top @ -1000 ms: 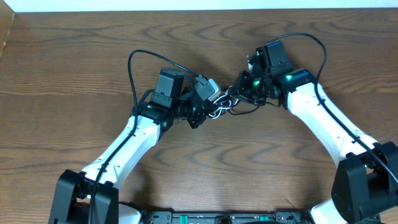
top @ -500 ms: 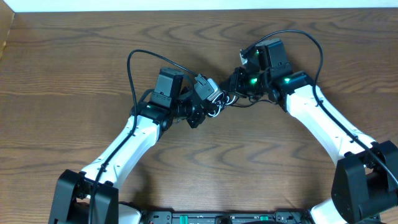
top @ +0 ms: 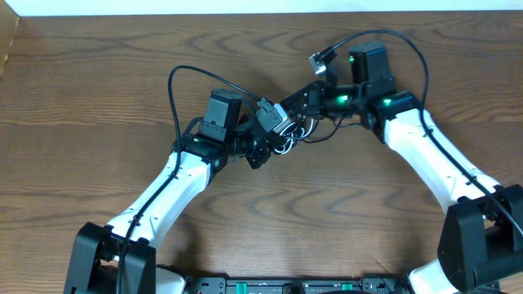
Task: Untangle cables
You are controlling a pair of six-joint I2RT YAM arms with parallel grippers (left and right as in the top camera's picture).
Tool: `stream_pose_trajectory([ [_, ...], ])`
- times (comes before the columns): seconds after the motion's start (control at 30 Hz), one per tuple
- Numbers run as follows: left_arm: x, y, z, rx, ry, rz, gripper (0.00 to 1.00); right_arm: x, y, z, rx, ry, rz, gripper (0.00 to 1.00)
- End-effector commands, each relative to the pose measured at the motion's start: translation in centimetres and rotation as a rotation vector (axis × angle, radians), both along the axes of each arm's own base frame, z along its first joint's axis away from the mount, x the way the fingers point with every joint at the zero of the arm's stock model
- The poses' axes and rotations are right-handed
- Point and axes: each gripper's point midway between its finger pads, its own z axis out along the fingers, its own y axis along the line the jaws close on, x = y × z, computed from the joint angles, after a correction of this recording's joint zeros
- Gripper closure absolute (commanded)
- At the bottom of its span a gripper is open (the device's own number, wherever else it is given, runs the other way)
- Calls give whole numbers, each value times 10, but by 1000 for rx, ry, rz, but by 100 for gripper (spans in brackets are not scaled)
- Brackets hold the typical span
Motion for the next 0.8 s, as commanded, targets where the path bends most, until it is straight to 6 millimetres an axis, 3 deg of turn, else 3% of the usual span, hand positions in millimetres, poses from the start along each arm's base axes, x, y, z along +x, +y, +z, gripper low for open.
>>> stream_pose_trajectory([
  [0.0, -4, -1, 0, -11, 6, -11, 92, 1, -15, -1, 12, 22, 0, 99],
  [0.1, -4, -1, 0, -9, 1, -16, 93, 7, -32, -17, -53, 76, -73, 83],
  [0.33, -4, -1, -1, -9, 2, -16, 93, 7, -54, -47, -197, 170, -181, 75],
  [0.57, -4, -1, -3, -7, 7, -16, 92, 6, -37, -72, -241, 201, -171, 76],
  [0.77, -4, -1, -3, -6, 8, -16, 92, -10, -19, -82, -155, 298, -65, 76],
])
